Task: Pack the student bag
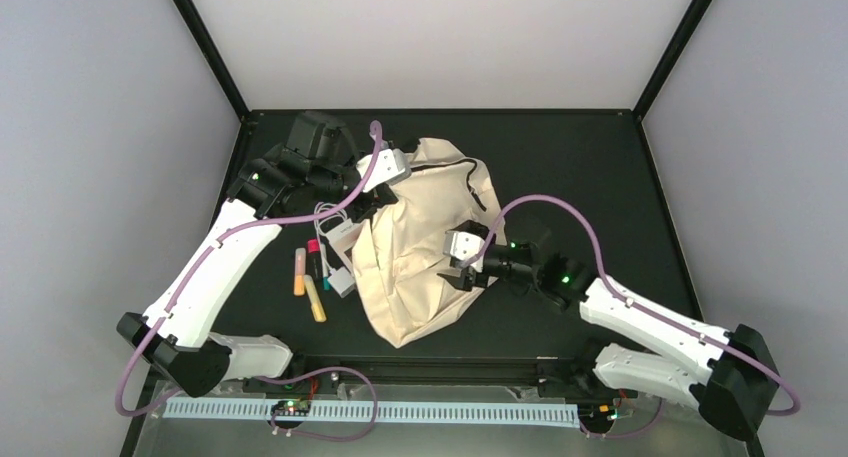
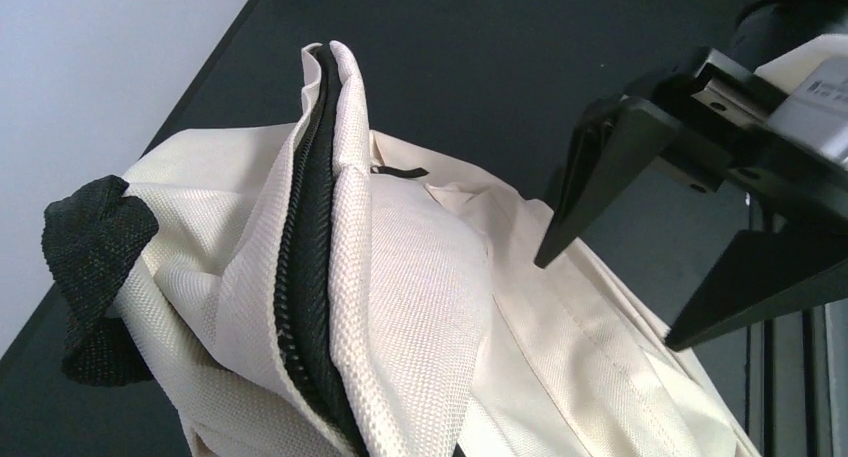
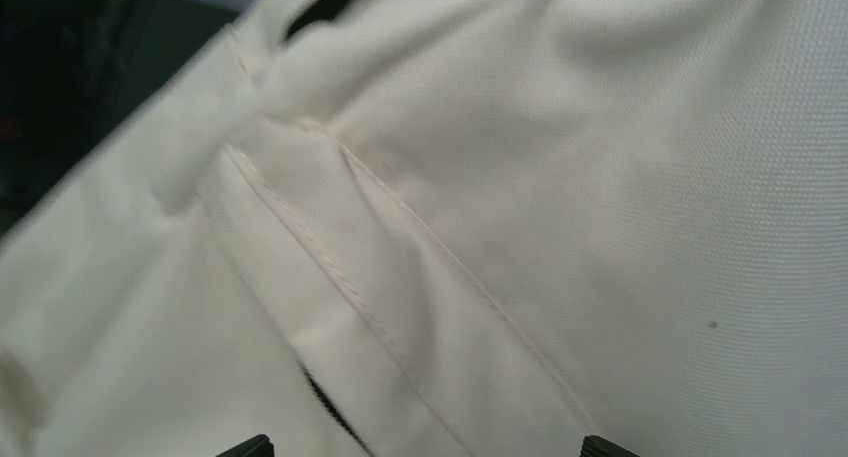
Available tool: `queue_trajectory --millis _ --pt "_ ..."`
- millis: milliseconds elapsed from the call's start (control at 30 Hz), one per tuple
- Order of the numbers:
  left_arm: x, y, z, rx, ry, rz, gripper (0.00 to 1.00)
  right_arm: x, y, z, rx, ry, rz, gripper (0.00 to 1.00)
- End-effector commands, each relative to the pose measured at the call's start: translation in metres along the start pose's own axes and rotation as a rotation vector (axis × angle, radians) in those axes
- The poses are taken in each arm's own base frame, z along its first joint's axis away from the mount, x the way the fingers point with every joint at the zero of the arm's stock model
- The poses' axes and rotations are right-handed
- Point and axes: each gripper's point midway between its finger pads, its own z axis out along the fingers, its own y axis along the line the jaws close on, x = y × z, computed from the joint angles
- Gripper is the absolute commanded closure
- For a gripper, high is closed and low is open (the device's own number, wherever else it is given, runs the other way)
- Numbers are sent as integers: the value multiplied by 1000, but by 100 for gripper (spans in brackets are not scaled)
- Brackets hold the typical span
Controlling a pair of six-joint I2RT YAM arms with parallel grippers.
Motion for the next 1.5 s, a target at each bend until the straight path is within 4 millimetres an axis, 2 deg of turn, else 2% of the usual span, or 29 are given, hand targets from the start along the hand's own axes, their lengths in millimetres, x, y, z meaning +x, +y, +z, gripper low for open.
queue_trajectory --millis 0,133,267,367,533,600,700,800,933,1033,1167,1267,1333,1467 --pt "-15 9 -4 -51 -51 73 98 9 -25 6 153 73 -187 20" --pt "-16 7 -5 -37 -61 72 98 8 -41 11 263 61 -235 33" --pt "-19 5 -7 -29 -72 74 98 -8 -63 9 378 14 -191 46" --pt "-18 3 -7 -23 -69 74 98 -14 -76 8 435 5 -150 50" --pt "-16 8 -7 -51 -62 62 99 -3 -80 18 422 72 -69 50" --pt "-15 14 -7 -85 -55 51 98 3 -69 21 358 101 -66 49" --pt "-12 24 -7 -143 -37 36 98 0 -32 15 174 69 -105 39" --pt "-10 27 -7 -156 -30 31 98 -15 1 -4 47 -47 -141 29" --pt "-10 27 -6 -151 -29 26 98 -37 24 -21 -51 -182 -106 24" --pt "-12 27 -6 -149 -37 21 99 -36 35 -19 -104 -177 -85 24" --pt "-13 26 -7 -147 -43 19 99 -16 48 0 -111 -90 -134 36" --pt "-14 25 -8 -145 -44 22 98 -6 58 16 -138 -25 -191 39" --pt "-13 24 -8 -141 -43 21 99 -2 56 26 -110 5 -233 39" --pt "-12 21 -8 -128 -42 20 98 -4 33 36 10 15 -279 35"
